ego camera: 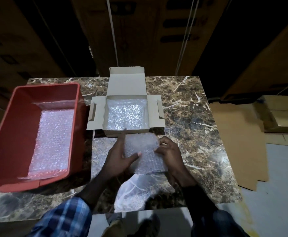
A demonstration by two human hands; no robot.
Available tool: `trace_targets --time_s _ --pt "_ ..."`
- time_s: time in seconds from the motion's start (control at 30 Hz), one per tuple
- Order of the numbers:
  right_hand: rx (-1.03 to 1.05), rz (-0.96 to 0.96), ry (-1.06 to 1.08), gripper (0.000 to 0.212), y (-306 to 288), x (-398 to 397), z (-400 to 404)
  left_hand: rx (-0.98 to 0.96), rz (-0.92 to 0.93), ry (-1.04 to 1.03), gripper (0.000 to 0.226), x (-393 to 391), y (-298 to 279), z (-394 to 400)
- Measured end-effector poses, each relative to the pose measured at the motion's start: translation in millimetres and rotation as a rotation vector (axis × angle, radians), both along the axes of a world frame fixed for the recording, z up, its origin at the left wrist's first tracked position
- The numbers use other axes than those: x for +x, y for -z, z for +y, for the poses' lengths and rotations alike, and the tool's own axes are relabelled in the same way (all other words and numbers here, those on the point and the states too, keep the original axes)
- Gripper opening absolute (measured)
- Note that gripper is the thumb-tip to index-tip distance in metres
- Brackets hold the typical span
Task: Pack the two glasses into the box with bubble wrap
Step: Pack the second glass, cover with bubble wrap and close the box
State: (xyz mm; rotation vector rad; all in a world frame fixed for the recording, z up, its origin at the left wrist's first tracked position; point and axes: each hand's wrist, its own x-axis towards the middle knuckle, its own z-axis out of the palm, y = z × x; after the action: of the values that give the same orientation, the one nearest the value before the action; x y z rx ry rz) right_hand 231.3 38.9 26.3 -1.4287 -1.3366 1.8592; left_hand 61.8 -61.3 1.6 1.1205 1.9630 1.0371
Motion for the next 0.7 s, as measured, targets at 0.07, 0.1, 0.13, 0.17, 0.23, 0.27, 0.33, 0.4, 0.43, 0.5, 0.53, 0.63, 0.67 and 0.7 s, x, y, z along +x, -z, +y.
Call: trace_targets --time_s 0.07,0.1,0.13,0.17,0.23,0.27,0.33,0.4,0.43,0.5,0.53,0.63,0.67,0.7 --pt "0.000 0.082 -0.013 0.013 -20.2 -10.1 6.6 0.034 -0.172 -0.127 0.104 -10.5 -10.3 7.0" --pt "0.024 0.108 -0.021 0.012 -29.1 -15.8 11.2 0.070 -0.243 -0.170 0.102 -16.9 -15.1 10.5" --pt "0.055 0.124 -0.024 0.012 -36.2 -21.9 17.0 0.097 -0.311 -0.203 0.098 -25.3 -18.0 13.4" --pt "0.077 0.135 -0.018 0.014 -42.5 -28.4 23.2 0.114 -0.368 -0.225 0.091 -32.5 -23.6 16.2" --pt "0.113 0.140 0.007 0.023 -51.2 -42.0 36.9 0.150 -0.443 -0.257 0.072 -45.7 -37.0 22.9" --pt "0.136 0.127 0.016 0.024 -54.5 -49.5 43.0 0.178 -0.446 -0.284 0.062 -52.2 -43.4 28.1" --pt "0.188 0.081 0.023 0.022 -61.2 -66.9 52.3 0.224 -0.399 -0.351 0.050 -66.2 -53.6 41.1" --pt "0.246 0.029 0.041 0.021 -62.9 -85.7 60.8 0.227 -0.299 -0.377 0.045 -81.0 -59.7 56.1" --pt "0.269 0.011 0.052 0.022 -62.0 -95.1 65.0 0.222 -0.216 -0.382 0.046 -88.8 -60.2 64.0" --pt "0.324 -0.025 0.069 0.029 -54.4 -111.9 74.0 0.192 -0.053 -0.350 0.052 -102.9 -57.7 77.0" --pt "0.364 -0.069 0.073 0.032 -48.9 -118.6 77.9 0.161 0.008 -0.323 0.054 -108.3 -54.5 81.8" --pt "0.500 -0.296 -0.007 0.047 -33.2 -130.4 81.8 0.065 0.148 -0.213 0.059 -116.5 -42.4 89.2" --pt "0.565 -0.378 -0.067 0.056 -28.7 -131.9 79.8 0.043 0.195 -0.167 0.061 -117.5 -38.9 90.3" --pt "0.644 -0.452 -0.136 0.066 -24.6 -132.6 76.4 0.028 0.235 -0.118 0.061 -117.8 -36.6 91.0"
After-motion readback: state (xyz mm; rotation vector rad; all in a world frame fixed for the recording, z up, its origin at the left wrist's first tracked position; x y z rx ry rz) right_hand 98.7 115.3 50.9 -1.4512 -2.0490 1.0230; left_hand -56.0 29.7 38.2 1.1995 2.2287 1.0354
